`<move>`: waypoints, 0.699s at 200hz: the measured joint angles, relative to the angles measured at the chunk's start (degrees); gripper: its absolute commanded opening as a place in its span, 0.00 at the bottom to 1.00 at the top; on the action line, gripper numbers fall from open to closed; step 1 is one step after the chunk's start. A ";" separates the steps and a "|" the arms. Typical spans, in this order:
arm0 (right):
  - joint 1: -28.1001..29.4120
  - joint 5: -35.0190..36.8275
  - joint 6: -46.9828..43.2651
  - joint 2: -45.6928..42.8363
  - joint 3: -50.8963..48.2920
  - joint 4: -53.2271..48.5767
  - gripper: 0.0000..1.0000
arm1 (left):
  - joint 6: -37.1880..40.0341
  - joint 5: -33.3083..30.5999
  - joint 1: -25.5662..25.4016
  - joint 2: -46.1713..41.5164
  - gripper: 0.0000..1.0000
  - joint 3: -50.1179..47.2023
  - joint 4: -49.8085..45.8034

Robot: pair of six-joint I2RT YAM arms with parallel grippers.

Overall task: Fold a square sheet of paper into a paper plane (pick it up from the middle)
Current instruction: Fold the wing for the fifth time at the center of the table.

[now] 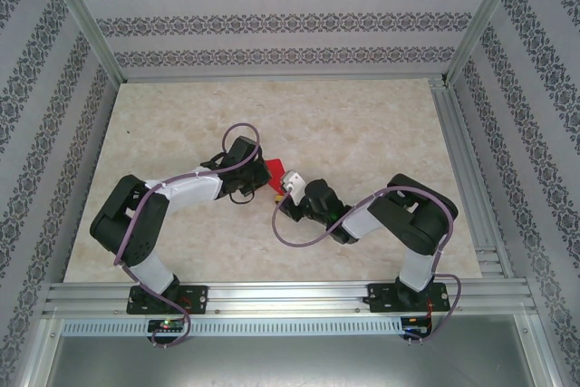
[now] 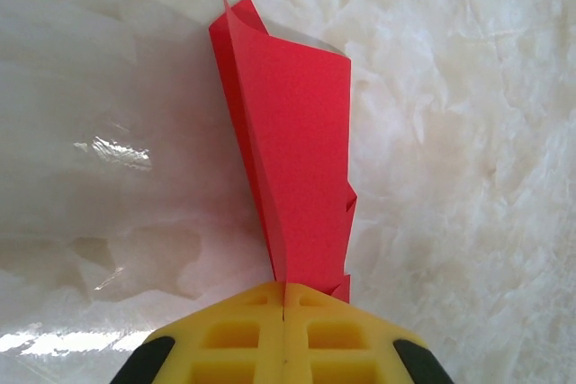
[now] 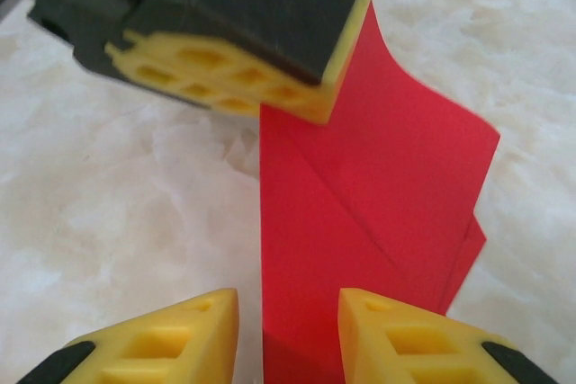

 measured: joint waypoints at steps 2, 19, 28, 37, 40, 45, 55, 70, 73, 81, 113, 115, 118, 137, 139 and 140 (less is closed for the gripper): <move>-0.07 0.00 0.00 0.00 0.13 -0.02 0.36 | 0.00 0.04 0.00 0.00 0.03 0.00 0.00; -0.22 0.02 -0.24 0.04 1.40 -0.13 0.35 | 0.00 0.22 0.00 0.00 0.03 0.11 0.00; -0.44 0.02 -0.42 0.22 2.01 -0.13 0.35 | 0.00 0.24 0.00 0.00 0.03 0.15 0.00; -0.59 0.02 -0.46 0.48 2.60 -0.11 0.34 | 0.02 0.26 0.00 0.00 0.03 0.15 0.00; -0.68 0.00 -0.61 0.63 2.80 -0.11 0.33 | 0.02 0.28 0.00 0.00 0.03 0.15 0.00; -0.74 0.00 -0.68 0.85 3.04 -0.11 0.32 | 0.02 0.39 0.00 0.00 0.03 0.15 0.00; -0.83 -0.04 -0.72 1.20 3.34 -0.15 0.30 | 0.02 0.42 0.00 0.00 0.04 0.15 0.00; -0.96 -0.37 -0.63 1.68 3.54 -0.35 0.27 | 0.02 0.44 0.00 0.00 0.05 0.15 0.00; -1.03 -0.44 -0.66 1.79 3.56 -0.37 0.27 | 0.02 0.46 0.00 0.00 0.06 0.15 0.00; -1.20 -0.68 -0.59 2.01 3.56 -0.42 0.25 | 0.02 0.48 0.00 0.00 0.06 0.15 0.00; -1.95 -1.40 0.22 2.62 3.56 -0.59 0.17 | 0.17 0.63 0.00 -0.02 0.11 0.17 0.00; -1.95 -1.46 0.39 2.67 3.56 -0.59 0.16 | 0.17 0.63 0.00 -0.02 0.12 0.17 -0.02; -2.03 -1.46 0.59 2.69 3.56 -0.61 0.15 | 0.17 0.63 0.00 -0.02 0.13 0.20 -0.02; -2.71 -2.16 1.79 2.71 3.56 -0.92 0.08 | 0.44 0.55 0.09 -0.15 0.27 0.39 -0.35; -2.78 -2.25 1.81 2.71 3.56 -0.94 0.08 | 0.63 0.46 0.11 -0.24 0.29 0.44 -0.44; -2.82 -2.34 1.84 2.71 3.56 -0.94 0.07 | 0.76 0.44 0.11 -0.26 0.29 0.44 -0.46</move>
